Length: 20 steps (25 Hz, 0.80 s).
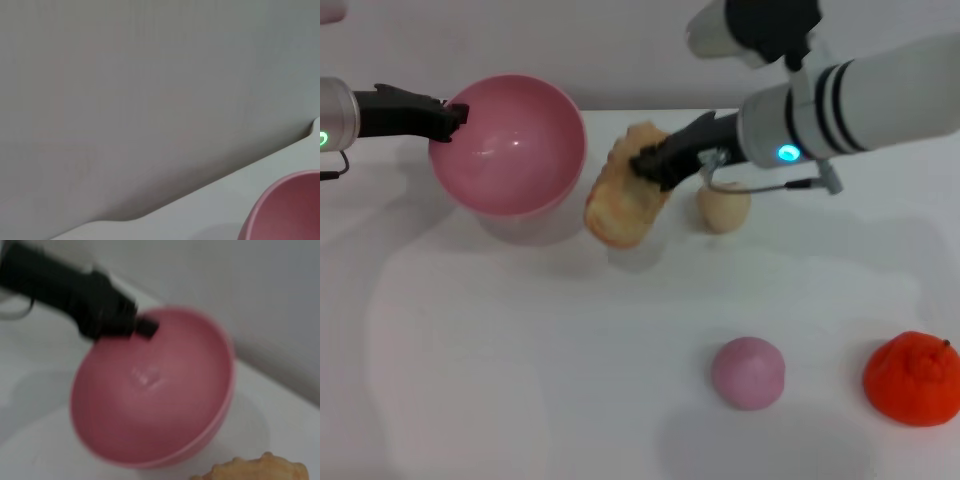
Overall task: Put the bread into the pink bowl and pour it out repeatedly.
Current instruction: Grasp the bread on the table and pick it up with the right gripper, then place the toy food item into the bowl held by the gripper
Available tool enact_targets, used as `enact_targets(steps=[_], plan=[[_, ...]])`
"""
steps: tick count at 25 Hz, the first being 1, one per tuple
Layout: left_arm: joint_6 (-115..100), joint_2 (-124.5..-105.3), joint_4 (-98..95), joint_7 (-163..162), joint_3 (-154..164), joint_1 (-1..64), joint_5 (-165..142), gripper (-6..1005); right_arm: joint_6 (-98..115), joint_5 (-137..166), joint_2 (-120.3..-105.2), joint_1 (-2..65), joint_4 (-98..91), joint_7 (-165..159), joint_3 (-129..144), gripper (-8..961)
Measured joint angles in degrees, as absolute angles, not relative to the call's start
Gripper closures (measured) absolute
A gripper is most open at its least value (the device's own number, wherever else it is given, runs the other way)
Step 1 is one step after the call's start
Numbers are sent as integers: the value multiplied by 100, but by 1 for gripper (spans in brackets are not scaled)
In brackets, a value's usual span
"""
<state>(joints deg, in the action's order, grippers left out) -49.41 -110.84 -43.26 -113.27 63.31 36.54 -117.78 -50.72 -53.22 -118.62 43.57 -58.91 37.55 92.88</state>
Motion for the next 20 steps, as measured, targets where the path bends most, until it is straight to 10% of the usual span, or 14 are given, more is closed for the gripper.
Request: enact_targets(steps=[20], plan=[[-5322,-11125,-4342,-11391,6365,3619,-11778,939,-6069,-4398,-11879,3919,-9319,3390,8622,867]])
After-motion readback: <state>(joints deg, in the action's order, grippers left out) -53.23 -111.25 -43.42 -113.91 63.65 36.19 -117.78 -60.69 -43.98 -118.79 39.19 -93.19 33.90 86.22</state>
